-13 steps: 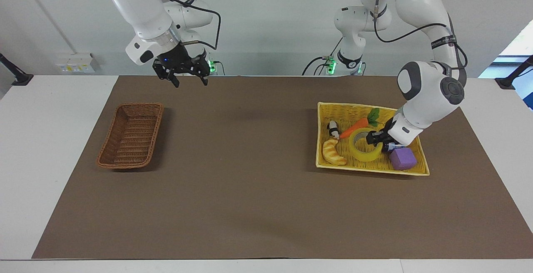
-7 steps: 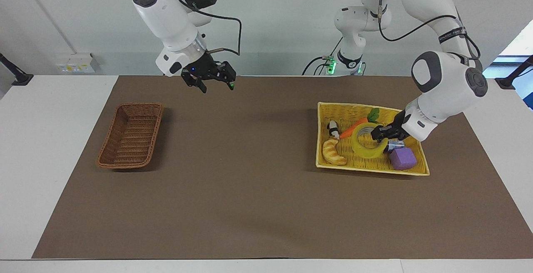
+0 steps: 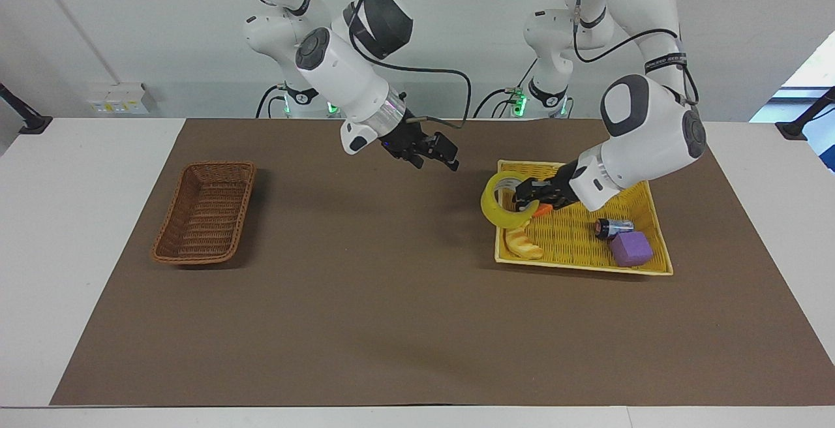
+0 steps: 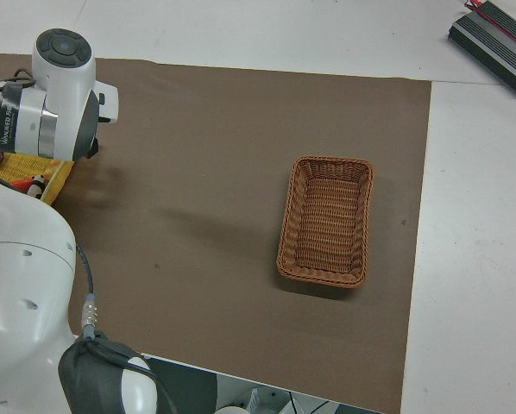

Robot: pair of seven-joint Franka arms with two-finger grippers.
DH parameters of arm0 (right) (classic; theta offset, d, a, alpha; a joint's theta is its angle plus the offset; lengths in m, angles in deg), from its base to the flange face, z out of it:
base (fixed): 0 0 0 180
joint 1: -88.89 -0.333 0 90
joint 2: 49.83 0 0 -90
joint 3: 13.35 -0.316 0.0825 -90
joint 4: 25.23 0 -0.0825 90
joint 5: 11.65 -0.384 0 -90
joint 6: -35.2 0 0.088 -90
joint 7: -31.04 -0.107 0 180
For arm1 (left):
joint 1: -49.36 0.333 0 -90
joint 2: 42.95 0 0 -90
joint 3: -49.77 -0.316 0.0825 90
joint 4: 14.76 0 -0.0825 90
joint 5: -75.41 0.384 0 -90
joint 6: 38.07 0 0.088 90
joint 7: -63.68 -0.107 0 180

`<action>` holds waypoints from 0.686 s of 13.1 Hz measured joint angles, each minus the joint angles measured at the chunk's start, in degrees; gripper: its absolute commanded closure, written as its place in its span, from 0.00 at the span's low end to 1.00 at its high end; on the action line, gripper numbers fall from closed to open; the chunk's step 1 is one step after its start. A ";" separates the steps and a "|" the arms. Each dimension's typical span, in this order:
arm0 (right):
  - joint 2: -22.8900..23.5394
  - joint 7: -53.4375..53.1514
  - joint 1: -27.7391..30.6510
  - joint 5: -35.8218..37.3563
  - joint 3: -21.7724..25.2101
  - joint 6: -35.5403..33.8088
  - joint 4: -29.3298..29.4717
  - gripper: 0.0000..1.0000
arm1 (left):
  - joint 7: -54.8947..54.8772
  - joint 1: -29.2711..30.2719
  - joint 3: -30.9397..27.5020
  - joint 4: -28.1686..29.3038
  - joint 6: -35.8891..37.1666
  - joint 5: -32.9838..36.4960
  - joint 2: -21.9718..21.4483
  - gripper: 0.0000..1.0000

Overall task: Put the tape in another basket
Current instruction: 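Pass the tape from the left gripper to the right gripper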

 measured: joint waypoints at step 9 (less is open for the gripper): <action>1.57 0.21 -0.48 -1.19 -0.07 -0.01 -1.54 0.00 | 3.91 -3.27 2.76 0.37 -1.22 -7.36 -0.10 1.00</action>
